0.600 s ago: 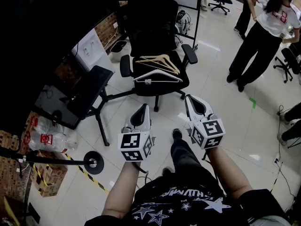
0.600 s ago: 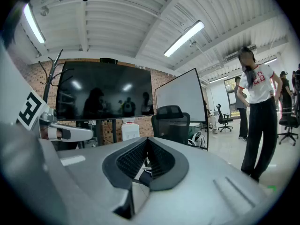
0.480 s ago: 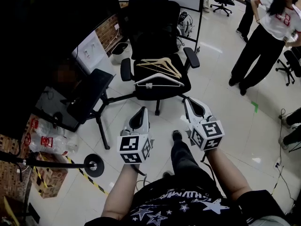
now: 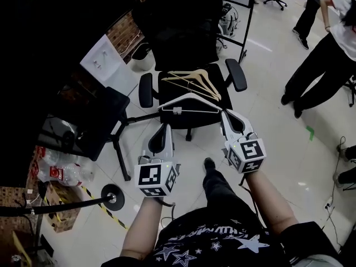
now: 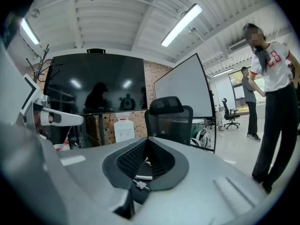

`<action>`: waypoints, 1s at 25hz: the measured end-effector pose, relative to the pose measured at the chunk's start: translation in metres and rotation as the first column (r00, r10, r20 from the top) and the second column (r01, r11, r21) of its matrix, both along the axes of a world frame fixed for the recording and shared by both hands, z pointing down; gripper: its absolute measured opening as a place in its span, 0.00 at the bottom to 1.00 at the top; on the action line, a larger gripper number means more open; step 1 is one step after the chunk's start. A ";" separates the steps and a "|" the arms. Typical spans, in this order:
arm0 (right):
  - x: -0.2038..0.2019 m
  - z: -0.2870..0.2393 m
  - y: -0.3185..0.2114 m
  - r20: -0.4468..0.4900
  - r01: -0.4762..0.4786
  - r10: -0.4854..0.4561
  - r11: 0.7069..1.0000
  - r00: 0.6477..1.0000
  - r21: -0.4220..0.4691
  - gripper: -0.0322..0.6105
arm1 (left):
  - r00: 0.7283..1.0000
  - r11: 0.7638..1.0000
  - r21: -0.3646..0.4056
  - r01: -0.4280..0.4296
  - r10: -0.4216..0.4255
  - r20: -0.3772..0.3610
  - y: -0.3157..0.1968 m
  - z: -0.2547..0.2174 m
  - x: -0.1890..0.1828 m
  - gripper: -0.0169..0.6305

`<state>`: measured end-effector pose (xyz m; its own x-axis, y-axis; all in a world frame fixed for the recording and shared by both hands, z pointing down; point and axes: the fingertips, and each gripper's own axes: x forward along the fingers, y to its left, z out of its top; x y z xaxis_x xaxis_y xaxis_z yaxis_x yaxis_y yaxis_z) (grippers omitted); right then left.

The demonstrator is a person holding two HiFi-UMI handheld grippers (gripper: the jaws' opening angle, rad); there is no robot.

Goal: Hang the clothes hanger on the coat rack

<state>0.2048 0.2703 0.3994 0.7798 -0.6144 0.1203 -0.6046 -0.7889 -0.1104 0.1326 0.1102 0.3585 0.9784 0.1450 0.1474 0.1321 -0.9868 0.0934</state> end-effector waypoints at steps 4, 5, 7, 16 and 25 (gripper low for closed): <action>0.046 0.012 0.005 0.041 0.011 -0.010 1.000 0.999 -0.020 0.06 | 1.000 1.000 0.006 0.000 -0.001 0.022 0.001 0.007 0.047 0.03; 0.056 0.015 0.005 0.045 0.017 -0.016 1.000 0.999 -0.024 0.06 | 1.000 1.000 0.014 -0.002 0.002 0.024 0.000 0.009 0.058 0.03; 0.077 0.023 0.003 0.044 0.030 -0.028 0.999 0.999 -0.035 0.06 | 1.000 0.999 0.031 -0.008 0.007 0.022 -0.002 0.014 0.079 0.03; 0.132 0.105 -0.016 0.127 0.071 -0.053 0.988 0.991 -0.140 0.06 | 0.994 1.000 0.021 0.014 -0.017 0.109 -0.028 0.061 0.130 0.03; 0.147 0.167 -0.052 0.188 0.099 -0.061 0.975 0.980 -0.199 0.06 | 0.971 0.999 -0.034 -0.039 0.046 0.233 -0.044 0.163 0.163 0.03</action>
<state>0.3516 0.2184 0.5664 0.6828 -0.6212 0.3846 -0.6521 -0.7555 -0.0626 0.2958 0.0660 0.5219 0.9103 0.1932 0.3661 0.1450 -0.9772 0.1552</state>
